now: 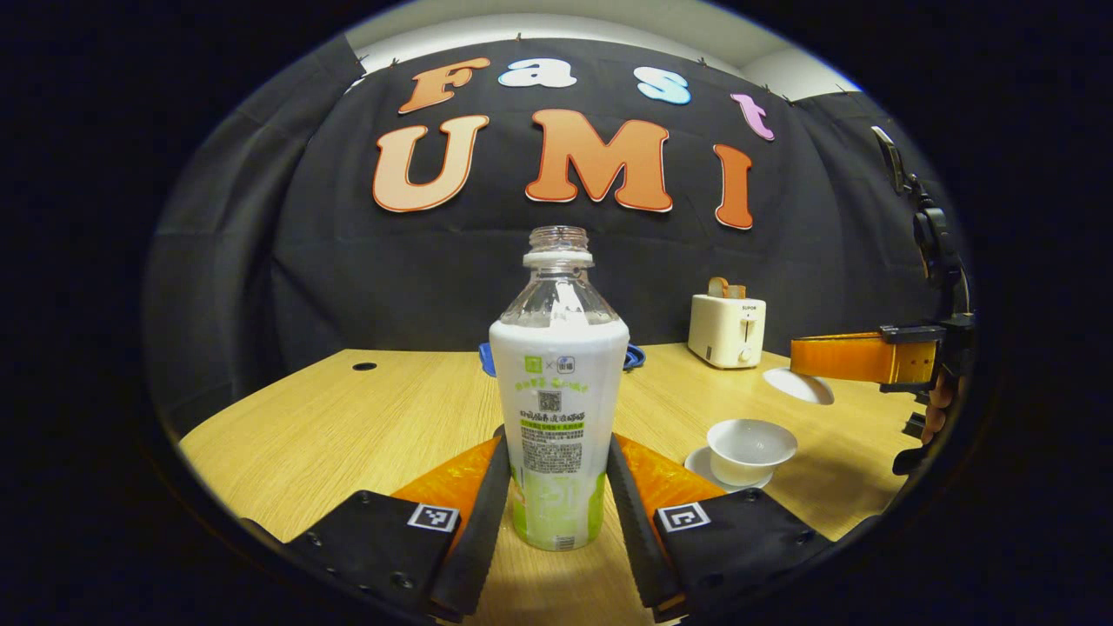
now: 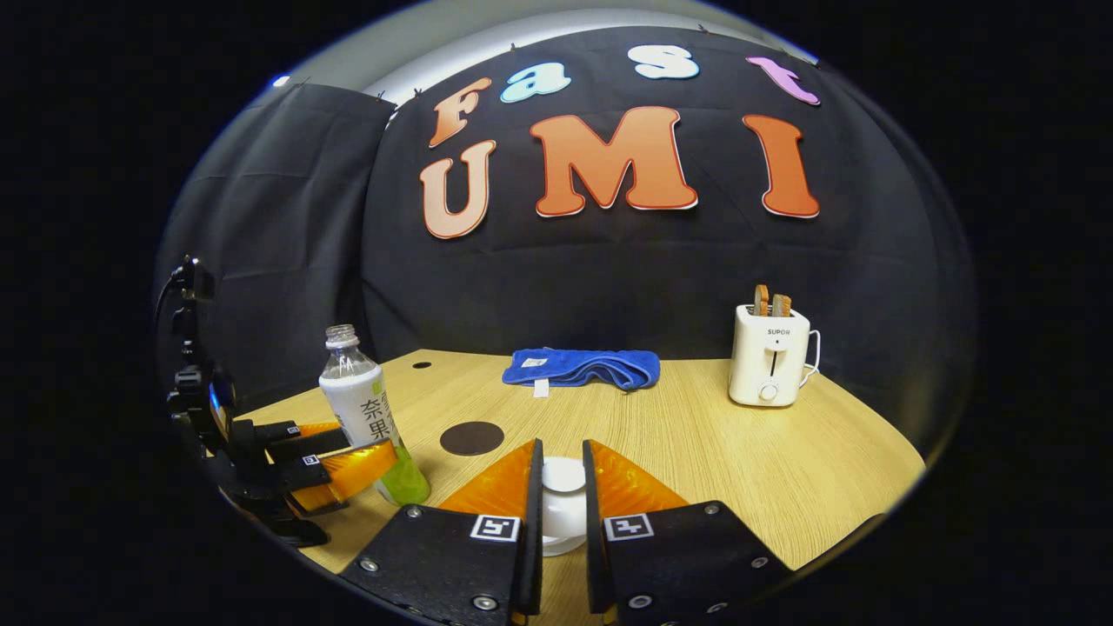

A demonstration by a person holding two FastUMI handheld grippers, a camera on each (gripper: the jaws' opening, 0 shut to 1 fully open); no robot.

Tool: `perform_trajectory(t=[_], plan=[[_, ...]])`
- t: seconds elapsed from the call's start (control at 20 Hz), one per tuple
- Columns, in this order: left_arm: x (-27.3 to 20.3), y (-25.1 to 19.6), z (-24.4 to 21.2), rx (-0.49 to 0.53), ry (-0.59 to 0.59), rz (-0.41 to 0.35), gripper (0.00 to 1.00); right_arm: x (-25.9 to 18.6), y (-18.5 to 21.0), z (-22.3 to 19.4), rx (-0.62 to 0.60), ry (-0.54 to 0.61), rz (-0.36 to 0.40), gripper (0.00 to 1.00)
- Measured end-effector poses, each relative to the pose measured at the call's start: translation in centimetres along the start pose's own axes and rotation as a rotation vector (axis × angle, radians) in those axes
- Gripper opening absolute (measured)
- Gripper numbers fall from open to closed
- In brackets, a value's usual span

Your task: Open the teacup lid with one hand, grasp the water bottle and pour water into the teacup with the other hand; after pouring, place the water bottle on the coaster and then close the teacup lid.

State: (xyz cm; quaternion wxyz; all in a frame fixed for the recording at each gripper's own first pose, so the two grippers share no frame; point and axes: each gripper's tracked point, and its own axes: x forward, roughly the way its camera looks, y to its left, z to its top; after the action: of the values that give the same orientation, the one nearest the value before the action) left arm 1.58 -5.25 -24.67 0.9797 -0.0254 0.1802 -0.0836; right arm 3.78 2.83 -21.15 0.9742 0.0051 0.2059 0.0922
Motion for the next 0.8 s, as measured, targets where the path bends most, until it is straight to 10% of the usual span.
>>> perform_trajectory(t=[0.8], plan=[[1.4,0.1,2.2,0.496,0.031,0.077,0.64,-2.1,-3.8,1.0,0.014,-0.035,-0.049,0.21]])
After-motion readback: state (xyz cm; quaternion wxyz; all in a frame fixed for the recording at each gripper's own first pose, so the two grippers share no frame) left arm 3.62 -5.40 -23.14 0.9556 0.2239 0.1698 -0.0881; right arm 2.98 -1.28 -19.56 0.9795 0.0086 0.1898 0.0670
